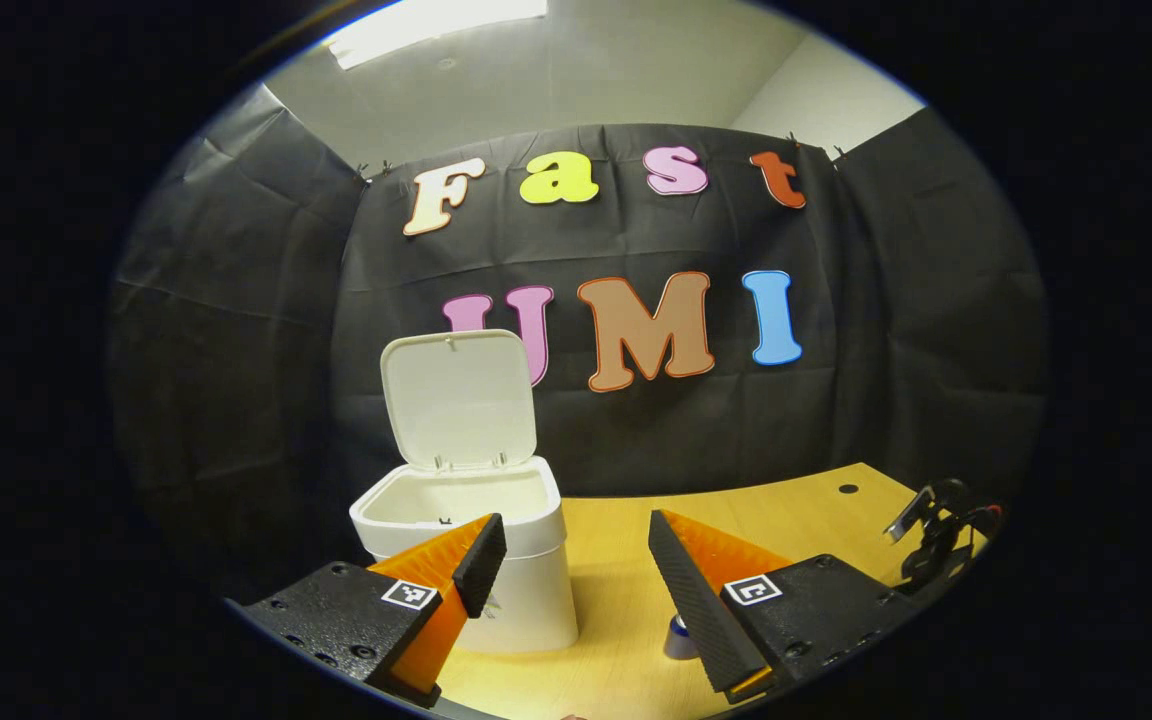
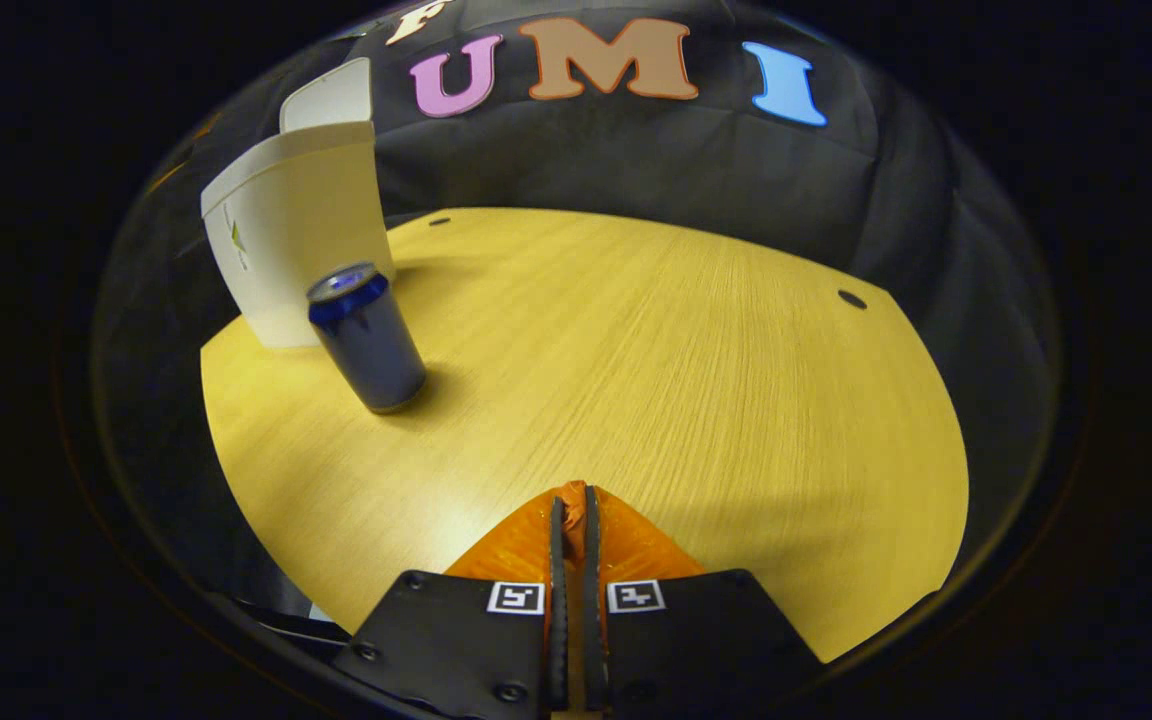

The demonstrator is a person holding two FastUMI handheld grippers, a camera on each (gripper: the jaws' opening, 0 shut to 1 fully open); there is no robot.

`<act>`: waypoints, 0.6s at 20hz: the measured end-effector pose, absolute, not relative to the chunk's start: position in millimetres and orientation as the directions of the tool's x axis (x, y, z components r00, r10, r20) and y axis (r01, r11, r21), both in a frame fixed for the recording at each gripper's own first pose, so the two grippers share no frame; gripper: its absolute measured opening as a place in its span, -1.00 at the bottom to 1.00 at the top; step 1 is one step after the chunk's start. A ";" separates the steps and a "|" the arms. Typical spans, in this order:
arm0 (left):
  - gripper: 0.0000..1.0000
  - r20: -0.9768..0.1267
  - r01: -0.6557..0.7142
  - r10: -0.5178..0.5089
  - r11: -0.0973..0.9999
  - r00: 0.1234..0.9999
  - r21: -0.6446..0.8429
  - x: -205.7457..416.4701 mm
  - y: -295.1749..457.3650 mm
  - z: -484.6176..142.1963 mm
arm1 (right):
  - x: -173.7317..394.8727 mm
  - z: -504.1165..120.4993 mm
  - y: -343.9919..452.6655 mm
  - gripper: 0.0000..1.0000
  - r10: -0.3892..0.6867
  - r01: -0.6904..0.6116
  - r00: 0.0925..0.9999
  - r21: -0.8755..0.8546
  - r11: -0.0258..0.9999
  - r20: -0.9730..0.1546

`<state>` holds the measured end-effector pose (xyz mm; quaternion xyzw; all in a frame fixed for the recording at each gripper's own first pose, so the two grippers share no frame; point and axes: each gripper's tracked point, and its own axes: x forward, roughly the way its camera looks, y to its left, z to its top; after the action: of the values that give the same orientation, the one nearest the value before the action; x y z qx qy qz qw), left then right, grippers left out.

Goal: Press the lid of the desktop garbage bin to open it, pick up the crumpled paper on the desktop and throw it into the bin, then pick up the pop can on the desktop and drop it into the bin, and finally close the garbage bin lid.

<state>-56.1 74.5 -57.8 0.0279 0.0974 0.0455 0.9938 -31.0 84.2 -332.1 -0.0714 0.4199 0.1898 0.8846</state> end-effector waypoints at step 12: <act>0.77 -0.184 -0.212 0.219 0.976 0.958 0.058 -81.7 141.0 -57.4 | 63.9 -133.9 195.9 -0.84 0.493 -0.516 0.753 0.074 0.853 -0.436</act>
<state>-81.7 141.0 -57.4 0.0189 0.0948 0.1090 0.9893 63.9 195.9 -133.9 -0.0256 0.2256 0.2696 0.9358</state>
